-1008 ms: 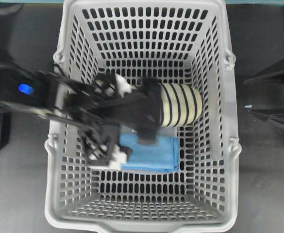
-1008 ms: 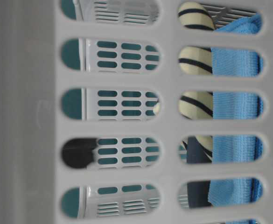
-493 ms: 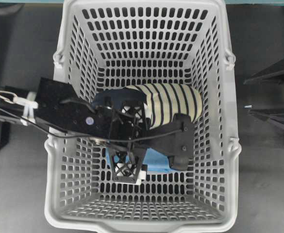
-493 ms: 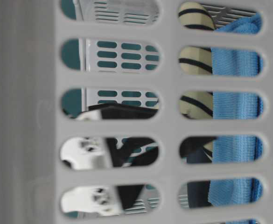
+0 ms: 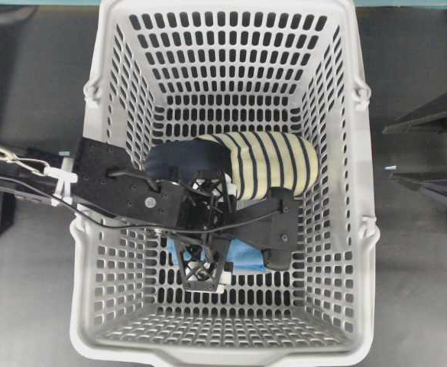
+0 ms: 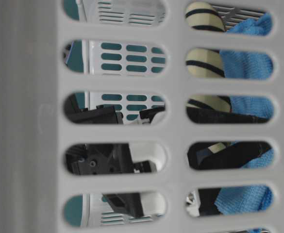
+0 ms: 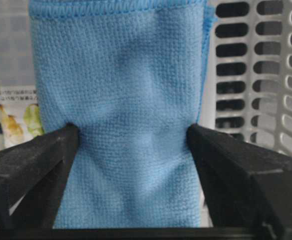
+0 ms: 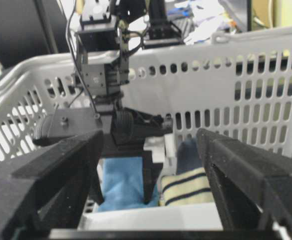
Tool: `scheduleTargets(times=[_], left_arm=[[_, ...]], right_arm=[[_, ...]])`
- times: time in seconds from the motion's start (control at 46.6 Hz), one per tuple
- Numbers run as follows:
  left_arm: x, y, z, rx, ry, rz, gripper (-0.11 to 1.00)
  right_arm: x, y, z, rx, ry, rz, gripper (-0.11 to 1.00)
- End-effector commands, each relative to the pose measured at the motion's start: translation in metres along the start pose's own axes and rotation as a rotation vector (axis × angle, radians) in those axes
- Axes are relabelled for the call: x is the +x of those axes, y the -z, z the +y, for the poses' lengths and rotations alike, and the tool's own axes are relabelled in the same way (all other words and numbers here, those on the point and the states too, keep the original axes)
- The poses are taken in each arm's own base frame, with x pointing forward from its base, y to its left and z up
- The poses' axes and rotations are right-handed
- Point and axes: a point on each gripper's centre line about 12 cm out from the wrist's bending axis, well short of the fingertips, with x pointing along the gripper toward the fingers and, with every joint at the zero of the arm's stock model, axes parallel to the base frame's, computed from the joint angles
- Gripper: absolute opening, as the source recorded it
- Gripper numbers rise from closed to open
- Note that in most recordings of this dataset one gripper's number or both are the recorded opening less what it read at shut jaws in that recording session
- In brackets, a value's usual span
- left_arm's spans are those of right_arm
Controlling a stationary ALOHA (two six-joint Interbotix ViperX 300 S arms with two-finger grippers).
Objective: Pick up the blue cloth from the shopping basket with the left arm.
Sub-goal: 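Lift the gripped blue cloth upward out of the basket with the left gripper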
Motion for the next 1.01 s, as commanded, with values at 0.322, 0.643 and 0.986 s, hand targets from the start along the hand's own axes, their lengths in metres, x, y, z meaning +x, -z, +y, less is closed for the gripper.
scheduleTargets(times=[0.322, 0.643, 0.986], left_arm=[[-0.018, -0.007, -0.001, 0.016, 0.002, -0.048, 0.13], [-0.114, -0.046, -0.004, 0.013, 0.018, -0.228, 0.13], [-0.206, -0.064, 0.001, -0.004, 0.009, -0.244, 0.13]], right_arm=[[0.002, 0.001, 0.0, 0.002, 0.002, -0.002, 0.73], [0.001, 0.0, 0.0, 0.003, 0.001, -0.009, 0.73], [0.001, -0.001, 0.0, 0.003, 0.0, -0.017, 0.73]])
